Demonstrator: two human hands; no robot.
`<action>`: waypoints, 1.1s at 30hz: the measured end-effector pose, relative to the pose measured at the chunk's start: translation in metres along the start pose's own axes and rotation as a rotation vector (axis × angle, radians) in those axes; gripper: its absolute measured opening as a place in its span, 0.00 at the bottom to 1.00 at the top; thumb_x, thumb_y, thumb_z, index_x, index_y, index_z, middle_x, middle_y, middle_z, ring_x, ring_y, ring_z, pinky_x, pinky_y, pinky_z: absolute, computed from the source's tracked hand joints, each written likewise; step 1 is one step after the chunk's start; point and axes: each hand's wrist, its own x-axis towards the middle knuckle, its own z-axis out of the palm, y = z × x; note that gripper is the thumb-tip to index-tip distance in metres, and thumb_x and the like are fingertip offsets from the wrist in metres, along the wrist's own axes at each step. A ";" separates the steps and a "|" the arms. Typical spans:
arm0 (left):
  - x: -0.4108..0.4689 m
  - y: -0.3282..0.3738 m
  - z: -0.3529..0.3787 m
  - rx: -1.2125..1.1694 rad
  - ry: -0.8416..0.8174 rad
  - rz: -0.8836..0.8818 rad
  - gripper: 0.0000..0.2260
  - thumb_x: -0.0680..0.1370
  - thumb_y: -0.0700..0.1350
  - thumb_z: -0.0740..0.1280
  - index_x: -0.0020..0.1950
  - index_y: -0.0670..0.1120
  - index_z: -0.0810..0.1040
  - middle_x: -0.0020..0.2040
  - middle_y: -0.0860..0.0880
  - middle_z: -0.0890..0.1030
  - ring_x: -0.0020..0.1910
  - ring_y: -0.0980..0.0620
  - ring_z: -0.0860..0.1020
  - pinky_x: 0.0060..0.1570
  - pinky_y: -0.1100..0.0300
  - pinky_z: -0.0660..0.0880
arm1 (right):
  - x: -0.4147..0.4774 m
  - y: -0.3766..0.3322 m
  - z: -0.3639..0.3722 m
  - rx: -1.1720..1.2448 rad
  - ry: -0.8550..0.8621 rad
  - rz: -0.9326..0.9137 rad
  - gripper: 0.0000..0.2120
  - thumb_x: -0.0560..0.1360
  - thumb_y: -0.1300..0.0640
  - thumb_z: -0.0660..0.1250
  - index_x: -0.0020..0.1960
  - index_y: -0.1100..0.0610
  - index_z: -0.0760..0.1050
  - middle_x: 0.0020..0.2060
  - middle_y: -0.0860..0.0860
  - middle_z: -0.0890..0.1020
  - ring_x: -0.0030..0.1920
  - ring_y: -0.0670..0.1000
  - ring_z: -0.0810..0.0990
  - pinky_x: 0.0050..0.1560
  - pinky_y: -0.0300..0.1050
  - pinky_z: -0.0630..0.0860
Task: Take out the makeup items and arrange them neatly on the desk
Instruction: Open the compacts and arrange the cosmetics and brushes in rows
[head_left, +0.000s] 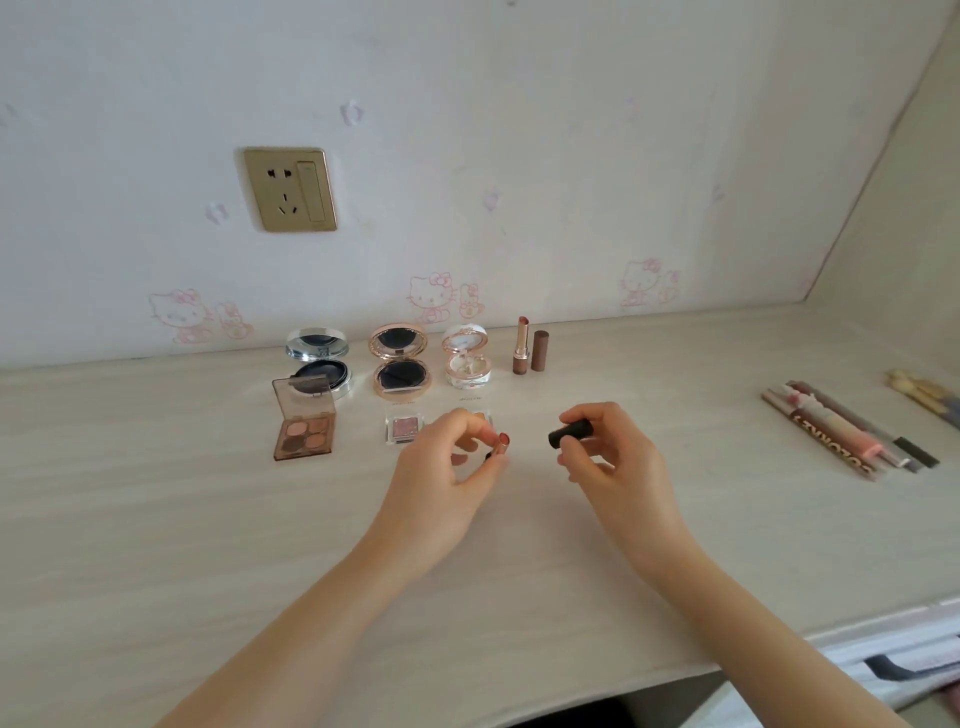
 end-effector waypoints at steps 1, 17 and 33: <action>0.007 0.003 0.007 -0.015 0.013 0.004 0.05 0.75 0.44 0.70 0.45 0.53 0.77 0.45 0.61 0.80 0.48 0.58 0.77 0.51 0.60 0.76 | 0.005 0.003 -0.006 -0.010 0.010 0.008 0.12 0.75 0.63 0.65 0.51 0.47 0.75 0.41 0.43 0.81 0.43 0.45 0.81 0.45 0.45 0.79; 0.122 0.016 0.081 0.331 0.077 -0.045 0.03 0.76 0.38 0.66 0.44 0.40 0.79 0.38 0.44 0.83 0.40 0.45 0.80 0.42 0.51 0.77 | 0.105 0.052 -0.021 -0.350 -0.054 0.009 0.06 0.73 0.59 0.67 0.45 0.50 0.72 0.44 0.43 0.80 0.46 0.47 0.77 0.42 0.37 0.72; 0.155 -0.012 0.083 0.502 0.082 -0.191 0.05 0.73 0.34 0.64 0.40 0.40 0.79 0.38 0.44 0.81 0.37 0.45 0.80 0.35 0.53 0.75 | 0.143 0.064 0.009 -0.507 -0.127 -0.013 0.06 0.72 0.57 0.66 0.48 0.55 0.76 0.43 0.49 0.81 0.49 0.53 0.75 0.46 0.49 0.76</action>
